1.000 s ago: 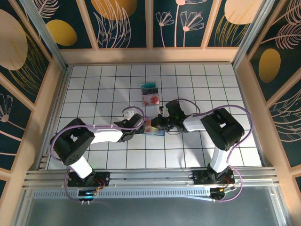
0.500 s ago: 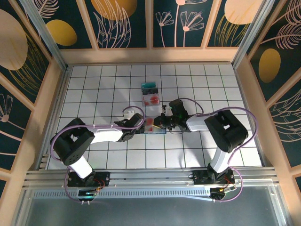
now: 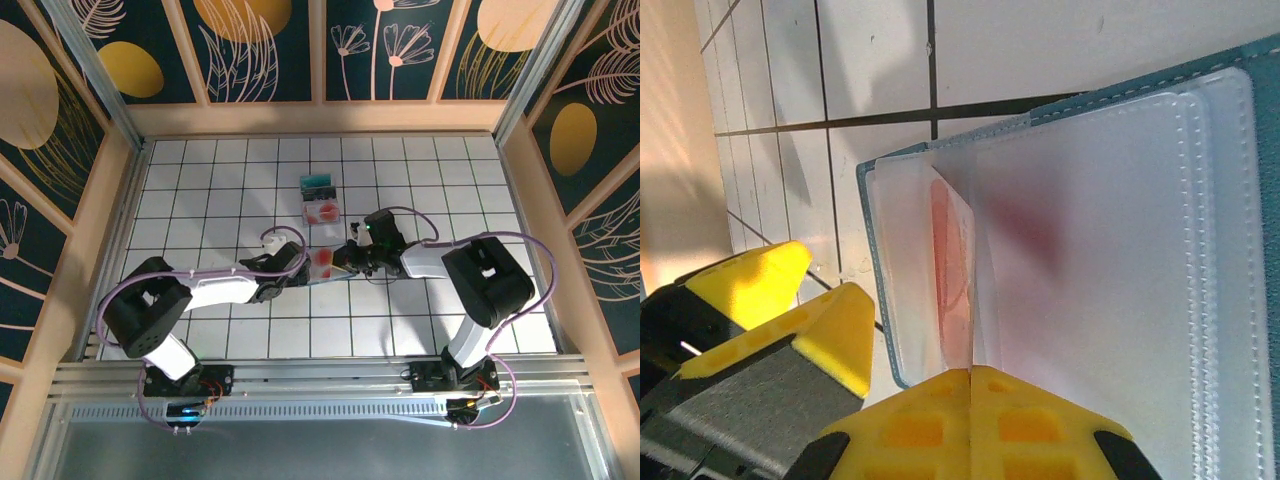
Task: Take the credit cards out of the card holder
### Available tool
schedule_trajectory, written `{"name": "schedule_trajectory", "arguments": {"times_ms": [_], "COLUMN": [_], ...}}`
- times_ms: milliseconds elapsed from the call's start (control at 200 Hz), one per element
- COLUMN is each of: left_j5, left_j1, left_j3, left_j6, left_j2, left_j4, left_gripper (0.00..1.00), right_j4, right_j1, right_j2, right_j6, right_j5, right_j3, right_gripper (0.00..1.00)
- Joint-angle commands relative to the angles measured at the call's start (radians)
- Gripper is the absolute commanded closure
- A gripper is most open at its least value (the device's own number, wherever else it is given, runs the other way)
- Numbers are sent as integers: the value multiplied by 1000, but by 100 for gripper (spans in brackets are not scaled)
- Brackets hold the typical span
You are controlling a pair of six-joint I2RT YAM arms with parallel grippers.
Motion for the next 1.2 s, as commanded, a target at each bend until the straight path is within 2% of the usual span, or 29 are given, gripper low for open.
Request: {"name": "schedule_trajectory", "arguments": {"times_ms": [0, 145, 445, 771, 906, 1111, 1196], "left_j5": [-9, -9, 14, 30, 33, 5, -11], "left_j1": [-4, -4, -5, -9, -9, -9, -9], "left_j3": [34, 56, 53, 42, 34, 20, 16], "left_j6": [31, 53, 84, 76, 65, 44, 36], "left_j2": [4, 68, 138, 131, 120, 72, 37], "left_j4": [-3, -2, 0, 18, 25, 9, -4], "left_gripper": [1, 1, 1, 1, 1, 1, 1], "right_j4": [-16, 2, 92, 88, 45, -17, -59], "right_j1": [-4, -5, -1, 33, 34, 15, 1], "right_j2": [-36, -35, -22, 27, 30, -35, -86], "right_j6": [-12, -2, 35, 37, 30, 15, -9], "right_j5": [10, 0, -37, -3, 42, 130, 178], "right_j3": [2, 0, -3, 26, 34, 11, 2], "right_gripper": [99, 98, 80, 77, 81, 100, 100]}}
